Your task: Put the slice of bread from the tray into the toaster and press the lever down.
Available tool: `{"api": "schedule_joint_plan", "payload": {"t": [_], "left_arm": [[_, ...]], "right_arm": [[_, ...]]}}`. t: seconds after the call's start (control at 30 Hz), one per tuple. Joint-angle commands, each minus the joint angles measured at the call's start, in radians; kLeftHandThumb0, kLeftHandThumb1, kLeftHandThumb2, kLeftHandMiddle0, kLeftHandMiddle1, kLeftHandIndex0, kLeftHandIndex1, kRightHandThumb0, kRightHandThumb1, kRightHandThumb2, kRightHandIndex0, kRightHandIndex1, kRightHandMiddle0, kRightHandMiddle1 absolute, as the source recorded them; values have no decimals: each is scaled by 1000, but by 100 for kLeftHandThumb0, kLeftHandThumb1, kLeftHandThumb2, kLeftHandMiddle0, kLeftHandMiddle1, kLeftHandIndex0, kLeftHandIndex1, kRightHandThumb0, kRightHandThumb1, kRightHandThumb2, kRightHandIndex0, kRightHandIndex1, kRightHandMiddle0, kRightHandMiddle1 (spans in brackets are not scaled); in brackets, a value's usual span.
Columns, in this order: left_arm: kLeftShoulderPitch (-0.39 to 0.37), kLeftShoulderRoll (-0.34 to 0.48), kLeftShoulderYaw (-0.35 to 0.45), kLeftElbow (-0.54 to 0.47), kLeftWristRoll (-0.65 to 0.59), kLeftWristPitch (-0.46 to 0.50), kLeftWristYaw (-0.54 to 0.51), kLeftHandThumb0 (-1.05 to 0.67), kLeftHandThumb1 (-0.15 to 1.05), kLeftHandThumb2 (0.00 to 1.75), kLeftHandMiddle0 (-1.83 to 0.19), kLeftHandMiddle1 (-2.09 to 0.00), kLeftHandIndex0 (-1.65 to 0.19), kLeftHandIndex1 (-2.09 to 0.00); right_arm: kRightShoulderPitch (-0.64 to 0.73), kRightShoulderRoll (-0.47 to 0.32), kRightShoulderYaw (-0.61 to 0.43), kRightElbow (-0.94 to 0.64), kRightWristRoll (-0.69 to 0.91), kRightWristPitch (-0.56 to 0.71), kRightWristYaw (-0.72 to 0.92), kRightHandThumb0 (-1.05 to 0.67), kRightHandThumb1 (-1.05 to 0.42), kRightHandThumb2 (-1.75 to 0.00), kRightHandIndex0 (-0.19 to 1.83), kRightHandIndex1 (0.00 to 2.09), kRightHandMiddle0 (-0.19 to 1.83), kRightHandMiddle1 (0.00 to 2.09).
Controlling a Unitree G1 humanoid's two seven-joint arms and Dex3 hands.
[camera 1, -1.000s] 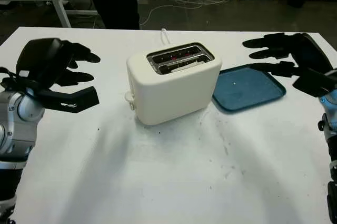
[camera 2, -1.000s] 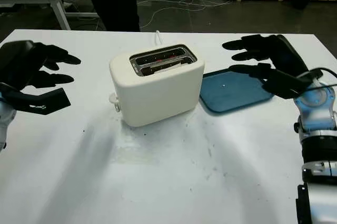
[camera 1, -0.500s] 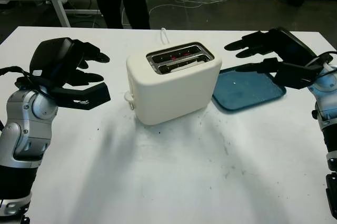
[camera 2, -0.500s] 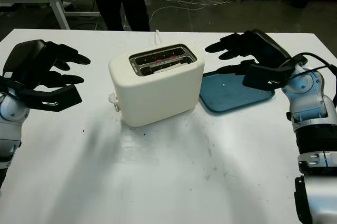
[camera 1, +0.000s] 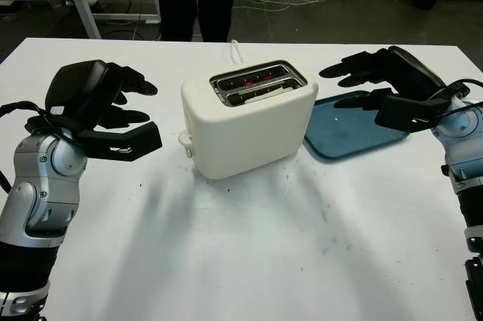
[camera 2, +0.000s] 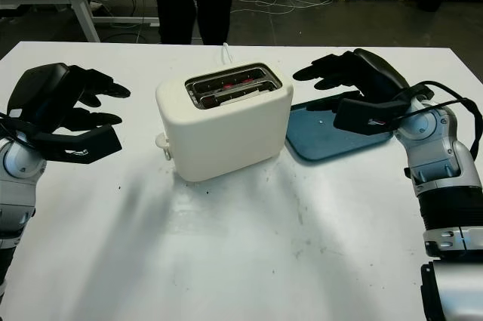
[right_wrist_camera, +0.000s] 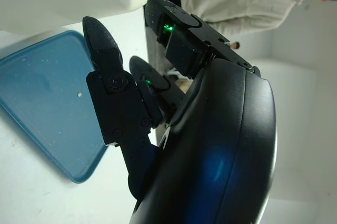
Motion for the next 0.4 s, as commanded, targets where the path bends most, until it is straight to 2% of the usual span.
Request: {"api": "schedule_joint_plan", "payload": {"t": [0.0,0.37], "left_arm": [[-13,11,-10,-1,11,3,-12,-43,66,0,-101,-57,-114,-1],[-7,4,-8,-24,19,16,-20,-44,65,0,-101,-57,-114,0]], "right_arm": [[8,-10,-1,-11,-4,24,-1,-45,-80,0,92,0,81,0],[30,-17,-9,-36,12,26,7,-40,-79,0,91,0,81,0]]}}
